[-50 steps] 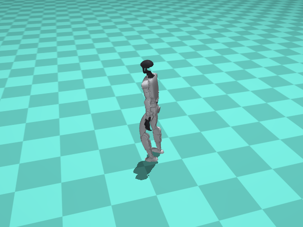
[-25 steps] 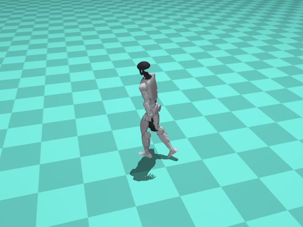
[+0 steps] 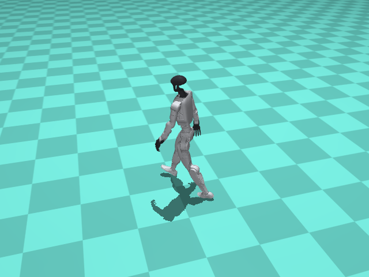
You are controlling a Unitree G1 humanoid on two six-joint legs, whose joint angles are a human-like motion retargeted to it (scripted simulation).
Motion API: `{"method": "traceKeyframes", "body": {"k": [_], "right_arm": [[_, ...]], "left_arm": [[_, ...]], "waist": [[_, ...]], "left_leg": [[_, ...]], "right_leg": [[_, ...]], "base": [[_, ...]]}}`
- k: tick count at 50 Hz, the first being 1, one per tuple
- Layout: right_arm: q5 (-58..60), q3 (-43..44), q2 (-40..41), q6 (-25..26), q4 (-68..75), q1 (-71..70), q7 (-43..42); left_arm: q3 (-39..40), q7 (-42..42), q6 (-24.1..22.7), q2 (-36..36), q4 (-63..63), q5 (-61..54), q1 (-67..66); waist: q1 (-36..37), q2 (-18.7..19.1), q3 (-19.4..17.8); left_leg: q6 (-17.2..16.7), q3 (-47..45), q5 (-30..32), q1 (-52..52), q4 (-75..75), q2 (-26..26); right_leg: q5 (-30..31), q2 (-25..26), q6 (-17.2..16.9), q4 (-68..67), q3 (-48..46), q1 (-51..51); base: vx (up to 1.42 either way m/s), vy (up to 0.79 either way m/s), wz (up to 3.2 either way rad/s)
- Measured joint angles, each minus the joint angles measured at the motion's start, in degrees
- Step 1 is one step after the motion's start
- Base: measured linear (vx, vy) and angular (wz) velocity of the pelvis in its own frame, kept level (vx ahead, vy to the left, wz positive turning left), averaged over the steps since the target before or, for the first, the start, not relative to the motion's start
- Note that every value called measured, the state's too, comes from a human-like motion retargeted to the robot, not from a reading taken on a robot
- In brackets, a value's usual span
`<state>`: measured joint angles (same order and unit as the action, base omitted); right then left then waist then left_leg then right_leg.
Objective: Stand up
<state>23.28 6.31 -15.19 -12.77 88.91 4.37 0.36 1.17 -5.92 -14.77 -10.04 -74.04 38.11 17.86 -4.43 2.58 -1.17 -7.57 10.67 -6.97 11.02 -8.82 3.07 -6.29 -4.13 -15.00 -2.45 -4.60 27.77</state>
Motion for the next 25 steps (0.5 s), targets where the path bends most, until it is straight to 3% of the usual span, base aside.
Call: {"method": "traceKeyframes", "body": {"k": [2,3,5,7,9,10,12,13,18,20,25], "right_arm": [[0.2,0.4,0.0,0.4,0.4,-0.2,0.1],[0.1,0.6,-0.1,0.4,0.7,-0.4,0.3],[-0.7,0.8,0.0,0.4,1.1,-0.8,0.7],[-1.7,-0.2,-1.0,0.8,1.4,-3.2,1.3],[-2.0,-2.2,-1.2,0.9,1.4,-5.6,1.4],[-1.7,-2.9,-1.1,0.9,1.3,-6.6,1.3],[0.4,-3.2,-1.1,1.0,0.3,-8.3,1.2],[1.7,-3.5,-0.8,1.1,-0.5,-8.9,1.1],[4.8,-6.7,-0.4,0.1,-5.9,-10.7,-0.1],[5.4,-7.8,0.2,-1.0,-8.8,-11.1,-0.5],[7.6,-8.4,0.4,-2.1,-12.9,-12.6,-0.1]], "left_arm": [[-0.1,-0.4,0.1,0.2,-1.2,0.6,-2.0],[0.1,-0.8,0.5,0.4,-2.0,1.5,-3.2],[0.2,-0.8,1.7,0.5,-4.0,3.2,-5.9],[1.3,-0.1,3.1,0.7,-6.5,3.8,-7.5],[2.6,0.2,4.2,-0.2,-8.7,3.6,-9.5],[3.1,0.1,4.7,-0.8,-9.6,3.5,-10.7],[4.9,0.3,5.7,-1.0,-10.2,3.9,-13.5],[6.3,0.7,6.0,-1.1,-10.2,4.3,-15.2],[11.8,1.7,6.6,-1.5,-10.6,2.4,-22.3],[14.1,2.1,6.5,-1.9,-10.4,1.2,-25.2],[18.6,2.7,6.7,-1.7,-10.6,-0.9,-29.3]], "waist": [[-1.7,-0.3,1.2],[-2.3,-0.8,2.1],[-1.8,-1.5,3.2],[-1.9,-3.5,1.9],[-1.1,-5.3,1.3],[-0.5,-5.6,1.3],[-1.1,-7.3,1.8],[-1.7,-7.3,1.7],[2.9,-7.5,-0.7],[6.5,-6.2,-1.0],[8.5,-3.6,-2.7]], "left_leg": [[-2.2,1.4,5.6,0.7,-2.3,1.2],[-3.0,1.6,10.2,0.7,-3.5,2.6],[-7.3,-0.2,21.0,-0.2,-8.5,3.4],[-7.4,-8.1,31.2,-3.9,-19.2,9.0],[-7.4,-18.6,35.9,-10.7,-32.8,7.8],[-7.4,-22.7,37.0,-14.6,-40.4,5.0],[-7.4,-20.3,33.9,-18.5,-41.5,7.2],[-7.4,-19.4,31.0,-19.7,-41.4,5.8],[-7.4,-8.8,22.5,-26.4,-32.8,11.0],[-3.6,-8.2,19.8,-30.1,-24.1,6.7],[12.6,-8.2,20.6,-33.2,2.4,3.7]], "right_leg": [[4.8,-2.1,0.2,-0.9,-3.4,-0.6],[6.0,-2.1,1.0,-1.6,1.0,-0.9],[5.1,-3.4,3.0,-3.7,0.5,-2.1],[3.9,-8.2,3.8,-7.0,3.1,-2.6],[1.6,-10.4,4.9,-8.5,4.7,-4.3],[0.6,-10.4,5.9,-8.8,3.3,-5.5],[-0.4,-12.1,7.4,-7.8,0.7,-8.1],[-1.1,-11.0,8.7,-7.3,-0.5,-9.9],[-4.1,-5.6,12.6,-5.0,0.3,-18.6],[-5.0,-1.0,15.1,-3.3,0.0,-21.7],[-9.1,4.4,18.7,-2.6,0.5,-29.2]], "base": [[0.99,0.27,0.94],[1.02,0.16,0.71],[0.92,0.23,0.38],[0.89,0.63,0.20],[0.68,0.31,-0.13],[0.73,-0.02,0.06],[0.74,-0.17,0.56],[0.73,-0.25,0.49],[0.76,-0.12,-0.60],[0.61,-0.20,-0.92],[0.69,0.13,-0.13]]}}
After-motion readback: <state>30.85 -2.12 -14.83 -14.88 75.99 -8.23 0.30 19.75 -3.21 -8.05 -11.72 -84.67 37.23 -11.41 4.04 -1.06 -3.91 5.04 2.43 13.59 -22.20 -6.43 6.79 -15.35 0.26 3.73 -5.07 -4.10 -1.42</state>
